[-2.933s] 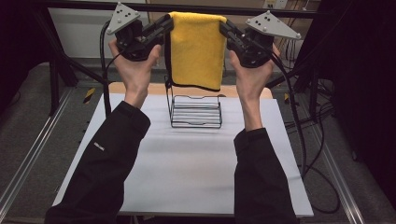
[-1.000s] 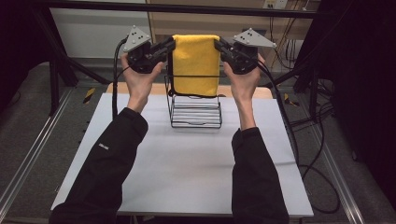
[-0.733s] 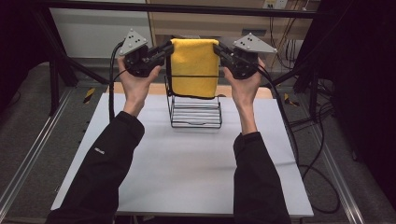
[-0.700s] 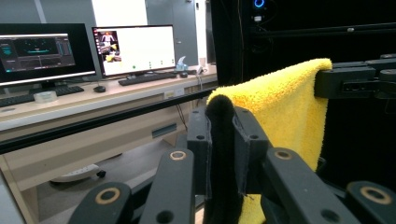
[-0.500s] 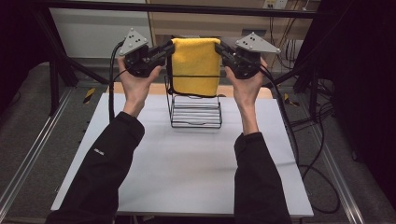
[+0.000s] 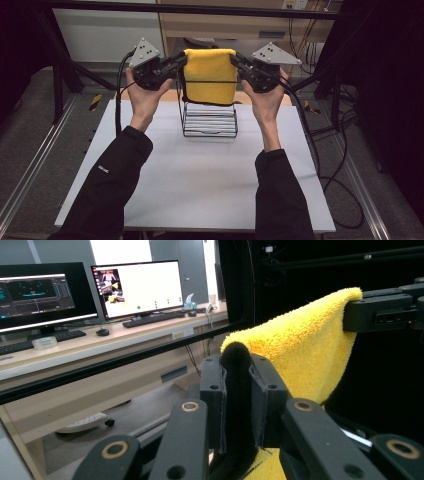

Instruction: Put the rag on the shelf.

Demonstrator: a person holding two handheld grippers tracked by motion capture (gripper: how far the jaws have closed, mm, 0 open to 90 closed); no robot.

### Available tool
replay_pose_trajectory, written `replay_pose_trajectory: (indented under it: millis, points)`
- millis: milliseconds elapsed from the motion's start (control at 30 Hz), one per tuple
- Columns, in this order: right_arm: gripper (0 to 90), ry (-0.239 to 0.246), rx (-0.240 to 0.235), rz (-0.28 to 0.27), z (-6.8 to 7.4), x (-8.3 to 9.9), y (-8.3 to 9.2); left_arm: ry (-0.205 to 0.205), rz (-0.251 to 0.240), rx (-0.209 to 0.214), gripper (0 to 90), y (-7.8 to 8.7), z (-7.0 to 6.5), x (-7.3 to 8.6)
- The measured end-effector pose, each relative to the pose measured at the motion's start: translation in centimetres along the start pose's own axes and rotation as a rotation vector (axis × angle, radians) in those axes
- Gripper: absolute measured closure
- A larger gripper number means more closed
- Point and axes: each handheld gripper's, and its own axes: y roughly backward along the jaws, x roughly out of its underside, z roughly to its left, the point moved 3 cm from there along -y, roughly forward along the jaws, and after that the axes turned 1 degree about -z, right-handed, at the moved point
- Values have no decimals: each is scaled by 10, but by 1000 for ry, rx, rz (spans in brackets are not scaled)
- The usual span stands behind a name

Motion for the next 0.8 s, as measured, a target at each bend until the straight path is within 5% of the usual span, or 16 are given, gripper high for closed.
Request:
replay_pose_trajectory:
  millis: [400,800]
  points:
    - [839,18,-18,47,7,11,9,-17,30,11,780,5,-8,13]
    - [838,4,-61,108,18,25,20,13,80,39,767,14,-16,27]
